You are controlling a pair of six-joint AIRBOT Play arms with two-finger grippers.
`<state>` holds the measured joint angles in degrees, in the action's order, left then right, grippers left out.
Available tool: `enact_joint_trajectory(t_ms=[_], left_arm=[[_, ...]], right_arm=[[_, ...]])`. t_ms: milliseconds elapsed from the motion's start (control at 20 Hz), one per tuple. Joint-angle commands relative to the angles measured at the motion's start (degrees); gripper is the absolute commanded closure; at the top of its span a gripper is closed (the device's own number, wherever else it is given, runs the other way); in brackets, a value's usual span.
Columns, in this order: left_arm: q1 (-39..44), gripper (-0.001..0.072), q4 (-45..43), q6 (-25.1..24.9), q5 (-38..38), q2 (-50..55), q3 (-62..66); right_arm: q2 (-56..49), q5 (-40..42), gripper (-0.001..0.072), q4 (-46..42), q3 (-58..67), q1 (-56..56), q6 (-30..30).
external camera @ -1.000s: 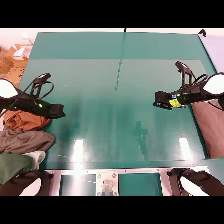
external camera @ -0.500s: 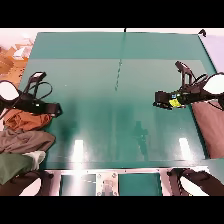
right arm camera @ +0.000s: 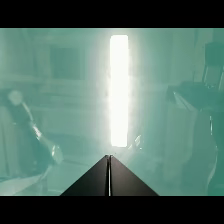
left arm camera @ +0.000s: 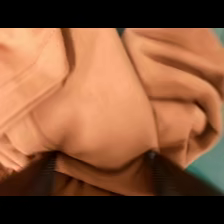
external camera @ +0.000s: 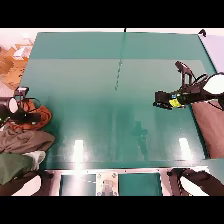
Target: Fold the shirts.
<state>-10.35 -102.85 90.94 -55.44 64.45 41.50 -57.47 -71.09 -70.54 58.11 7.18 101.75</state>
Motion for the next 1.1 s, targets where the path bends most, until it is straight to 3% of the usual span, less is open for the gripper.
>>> enact_joint_trajectory(t_ms=[0, 200, 350, 550, 650, 850, 1000, 1050], left_arm=[[-1.7, 0.0672, 1.5, -1.1, 3.8, 4.7, -1.0], [-1.7, 0.0681, 1.8, -1.7, -2.6, 3.3, 5.2], [-0.5, 0.0682, 7.9, -6.5, -10.4, 1.5, 16.2], [10.6, 0.0683, 15.3, -7.4, -15.5, -1.0, 30.6], [19.1, 0.0682, 19.1, -7.2, -12.2, -1.2, 34.6], [34.5, 0.0682, 21.2, -6.7, 2.6, 1.0, 34.7], [42.1, 0.0678, 23.6, -6.8, 5.1, 8.3, 34.7], [43.7, 0.0548, 24.4, -7.1, 5.1, 11.0, 34.8]], right_arm=[[0.0, 0.0, 0.0694, 0.0, 0.0, 0.0, 0.0], [0.0, 0.0, 0.0693, 0.0, 0.0, 0.0, 0.0], [0.0, 0.0, 0.0694, 0.0, 0.0, 0.0, 0.0], [0.0, 0.5, 0.0694, 0.0, 0.0, 0.0, 0.0], [0.0, 0.5, 0.0693, 0.1, 0.0, 0.0, 0.0], [0.0, 0.7, 0.0694, 0.0, 0.0, 0.0, 0.0], [0.0, 0.9, 0.0693, 0.0, 0.0, -0.1, 0.0], [0.0, 0.9, 0.0657, 0.0, 0.0, -0.1, 0.0]])
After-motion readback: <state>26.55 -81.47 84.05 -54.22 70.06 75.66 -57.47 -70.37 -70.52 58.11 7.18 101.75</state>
